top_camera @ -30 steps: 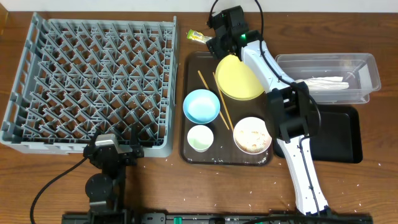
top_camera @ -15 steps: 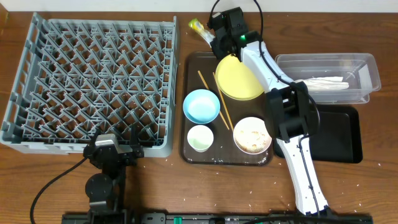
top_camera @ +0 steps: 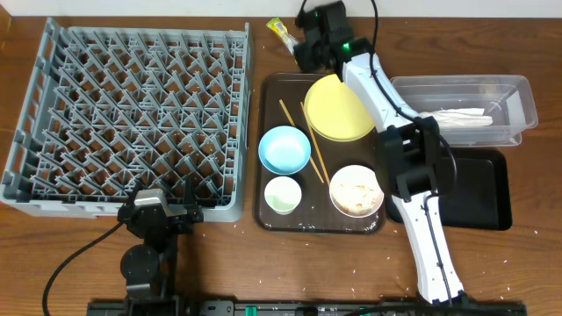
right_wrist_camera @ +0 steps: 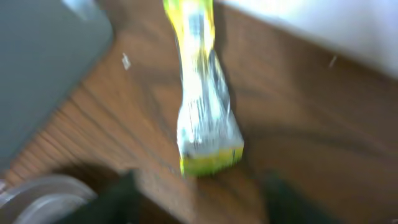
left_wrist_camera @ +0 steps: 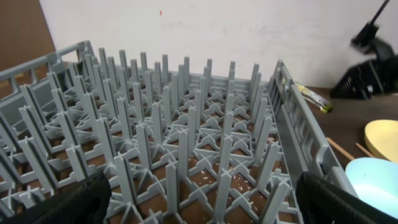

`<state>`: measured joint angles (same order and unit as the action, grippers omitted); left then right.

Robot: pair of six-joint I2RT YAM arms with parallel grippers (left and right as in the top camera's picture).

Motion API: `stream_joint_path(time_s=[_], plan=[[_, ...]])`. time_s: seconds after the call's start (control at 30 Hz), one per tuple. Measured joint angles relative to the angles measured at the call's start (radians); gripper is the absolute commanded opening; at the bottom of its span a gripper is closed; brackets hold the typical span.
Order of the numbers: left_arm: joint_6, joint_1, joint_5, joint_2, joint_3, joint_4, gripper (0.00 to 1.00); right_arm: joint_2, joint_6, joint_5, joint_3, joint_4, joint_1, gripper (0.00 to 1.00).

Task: Sort waste into correct bins and load items into the dishwasher
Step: 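Reach the right gripper to the yellow snack wrapper and grasp it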

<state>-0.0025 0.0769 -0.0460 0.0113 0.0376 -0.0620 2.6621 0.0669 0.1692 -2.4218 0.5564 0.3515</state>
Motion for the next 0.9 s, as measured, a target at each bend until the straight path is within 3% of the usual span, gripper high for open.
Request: stream_joint_path(time_s=[0.17, 0.67, 0.8, 0.9], plan=[[0.000, 0.000, 0.000, 0.000, 0.000, 0.000, 0.95, -0.021, -0.001, -0.027, -0.019, -0.063, 0.013, 0.84], [0.000, 0.000, 0.000, 0.000, 0.000, 0.000, 0.95, 0.108, -0.005, -0.072, -0.019, -0.162, 0.043, 0.79], [0.000, 0.000, 0.000, 0.000, 0.000, 0.000, 0.95, 0.122, -0.008, -0.080, -0.019, -0.163, 0.043, 0.71], [0.000, 0.000, 0.000, 0.000, 0.000, 0.000, 0.95, 0.124, -0.013, -0.084, -0.019, -0.161, 0.043, 0.55]])
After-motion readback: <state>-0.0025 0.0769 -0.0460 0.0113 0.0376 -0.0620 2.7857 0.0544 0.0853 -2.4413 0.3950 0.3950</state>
